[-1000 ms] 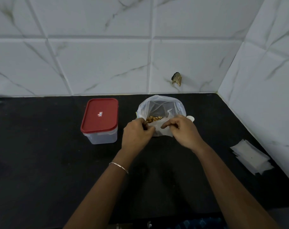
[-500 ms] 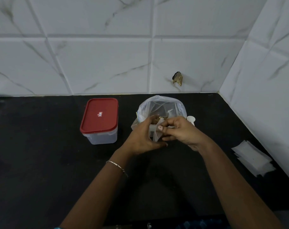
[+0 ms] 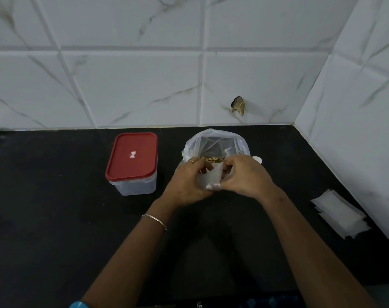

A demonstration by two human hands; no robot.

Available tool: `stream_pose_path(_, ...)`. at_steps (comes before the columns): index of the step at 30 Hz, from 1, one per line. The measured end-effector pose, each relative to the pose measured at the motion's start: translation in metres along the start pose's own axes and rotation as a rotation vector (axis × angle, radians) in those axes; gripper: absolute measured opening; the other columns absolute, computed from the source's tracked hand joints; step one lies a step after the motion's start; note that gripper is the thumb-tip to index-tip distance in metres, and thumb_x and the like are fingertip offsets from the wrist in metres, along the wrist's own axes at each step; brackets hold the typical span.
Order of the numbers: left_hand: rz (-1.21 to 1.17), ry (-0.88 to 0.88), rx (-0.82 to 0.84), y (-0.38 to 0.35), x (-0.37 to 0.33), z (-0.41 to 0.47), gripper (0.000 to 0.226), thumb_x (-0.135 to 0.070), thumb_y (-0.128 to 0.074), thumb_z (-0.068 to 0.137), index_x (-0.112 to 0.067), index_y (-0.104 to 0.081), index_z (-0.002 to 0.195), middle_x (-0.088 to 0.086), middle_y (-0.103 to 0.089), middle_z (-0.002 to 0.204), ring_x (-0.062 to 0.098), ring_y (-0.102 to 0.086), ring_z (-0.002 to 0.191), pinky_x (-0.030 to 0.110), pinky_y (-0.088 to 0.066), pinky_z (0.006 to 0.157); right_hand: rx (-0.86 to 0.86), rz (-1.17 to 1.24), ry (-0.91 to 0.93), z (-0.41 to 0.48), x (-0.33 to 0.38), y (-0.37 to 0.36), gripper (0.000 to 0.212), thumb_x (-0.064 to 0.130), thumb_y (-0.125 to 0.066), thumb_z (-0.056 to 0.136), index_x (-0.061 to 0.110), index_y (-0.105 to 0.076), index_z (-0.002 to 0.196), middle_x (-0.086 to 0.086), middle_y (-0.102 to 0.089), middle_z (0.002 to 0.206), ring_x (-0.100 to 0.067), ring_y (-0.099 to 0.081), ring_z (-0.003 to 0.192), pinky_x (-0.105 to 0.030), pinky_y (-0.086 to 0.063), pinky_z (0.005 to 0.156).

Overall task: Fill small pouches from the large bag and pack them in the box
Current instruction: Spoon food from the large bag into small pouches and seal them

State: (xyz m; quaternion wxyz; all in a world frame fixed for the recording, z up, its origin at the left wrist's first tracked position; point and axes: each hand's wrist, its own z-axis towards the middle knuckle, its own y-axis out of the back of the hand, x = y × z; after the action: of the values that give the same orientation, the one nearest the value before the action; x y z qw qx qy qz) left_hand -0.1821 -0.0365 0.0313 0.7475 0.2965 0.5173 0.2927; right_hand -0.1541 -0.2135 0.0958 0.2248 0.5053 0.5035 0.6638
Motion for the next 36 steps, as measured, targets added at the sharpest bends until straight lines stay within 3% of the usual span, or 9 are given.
stream_pose_path(4, -0.049, 0.007, 0.076, -0.005, -0.006, 0.001, 0.076, -0.058, -0.075, 0.063, -0.023, -0.052, 0.126, -0.008, -0.059, 0.122, 0.008, -0.055, 0.110, 0.041, -0.047, 0.096, -0.012, -0.138, 0.051, 0.000, 0.005, -0.002, 0.046, 0.055, -0.077, 0.069, 0.028, -0.065, 0.104, 0.008, -0.051, 0.105, -0.010, -0.054, 0.089, -0.024, -0.039, 0.066)
stream_pose_path(7, -0.145, 0.040, 0.042, -0.010, -0.009, 0.002, 0.064, -0.044, -0.079, 0.070, -0.020, -0.056, 0.124, -0.006, -0.063, 0.118, 0.009, -0.058, 0.108, 0.037, -0.049, 0.095, 0.013, -0.011, 0.117, 0.002, 0.002, -0.006, 0.026, 0.029, -0.068, 0.085, 0.030, -0.066, 0.111, 0.006, -0.046, 0.115, -0.011, -0.053, 0.099, -0.025, -0.043, 0.076)
stream_pose_path(9, -0.166, 0.070, 0.010, -0.013, -0.008, 0.001, 0.060, -0.040, -0.079, 0.073, -0.019, -0.056, 0.124, -0.006, -0.064, 0.116, 0.007, -0.059, 0.107, 0.035, -0.050, 0.095, -0.047, 0.238, 0.112, 0.003, -0.004, -0.006, 0.019, 0.012, -0.061, 0.088, 0.028, -0.069, 0.094, 0.007, -0.051, 0.112, -0.007, -0.054, 0.099, -0.021, -0.046, 0.079)
stream_pose_path(12, -0.203, 0.113, -0.057, -0.016, -0.008, -0.003, 0.052, -0.040, -0.078, 0.073, -0.023, -0.057, 0.116, -0.015, -0.062, 0.106, 0.001, -0.059, 0.100, 0.027, -0.053, 0.089, -0.322, 0.576, -0.100, 0.006, -0.027, -0.006, 0.020, 0.005, -0.056, 0.089, 0.022, -0.066, 0.087, 0.008, -0.061, 0.097, -0.004, -0.060, 0.087, -0.014, -0.045, 0.068)
stream_pose_path(15, -0.244, 0.142, -0.120, -0.020, -0.011, -0.007, 0.048, -0.047, -0.076, 0.071, -0.027, -0.057, 0.109, -0.023, -0.059, 0.099, -0.004, -0.059, 0.097, 0.019, -0.052, 0.084, -0.582, 0.584, -0.378, 0.013, -0.072, -0.017, 0.013, 0.009, -0.057, 0.090, 0.021, -0.063, 0.092, 0.002, -0.064, 0.093, -0.014, -0.062, 0.085, -0.022, -0.044, 0.067)
stream_pose_path(20, -0.284, 0.171, -0.182, -0.034, -0.015, -0.010, 0.045, -0.052, -0.074, 0.071, -0.026, -0.058, 0.106, -0.016, -0.062, 0.100, -0.001, -0.060, 0.096, 0.025, -0.055, 0.082, -0.425, 0.370, -0.567, 0.024, -0.138, -0.053, 0.030, 0.022, -0.066, 0.088, 0.013, -0.063, 0.116, -0.005, -0.065, 0.110, -0.020, -0.062, 0.098, -0.030, -0.046, 0.080)
stream_pose_path(25, -0.307, 0.147, -0.296, -0.046, -0.010, -0.012, 0.043, -0.048, -0.072, 0.074, -0.025, -0.059, 0.108, -0.010, -0.064, 0.101, 0.005, -0.063, 0.094, 0.029, -0.057, 0.079, -0.333, 0.156, -0.598, 0.039, -0.158, -0.072, 0.035, 0.044, -0.062, 0.089, 0.018, -0.066, 0.112, -0.010, -0.060, 0.114, -0.031, -0.060, 0.104, -0.035, -0.049, 0.076)
stream_pose_path(30, -0.340, 0.116, -0.429, -0.046, -0.007, -0.009, 0.036, -0.023, -0.079, 0.076, -0.022, -0.061, 0.106, -0.013, -0.065, 0.096, 0.003, -0.064, 0.092, 0.014, -0.051, 0.078, -0.356, 0.109, -0.587, 0.049, -0.166, -0.076, 0.027, 0.039, -0.060, 0.092, 0.016, -0.065, 0.106, -0.009, -0.056, 0.112, -0.030, -0.057, 0.104, -0.033, -0.042, 0.071)
stream_pose_path(36, -0.337, 0.145, -0.475, -0.044, 0.001, -0.009, 0.036, -0.027, -0.078, 0.077, -0.039, -0.055, 0.101, -0.017, -0.063, 0.100, 0.003, -0.063, 0.097, 0.019, -0.053, 0.082, -0.396, 0.360, -0.571, 0.054, -0.172, -0.069, 0.007, 0.018, -0.058, 0.093, 0.016, -0.061, 0.099, -0.002, -0.061, 0.096, -0.019, -0.056, 0.083, -0.030, -0.042, 0.069)
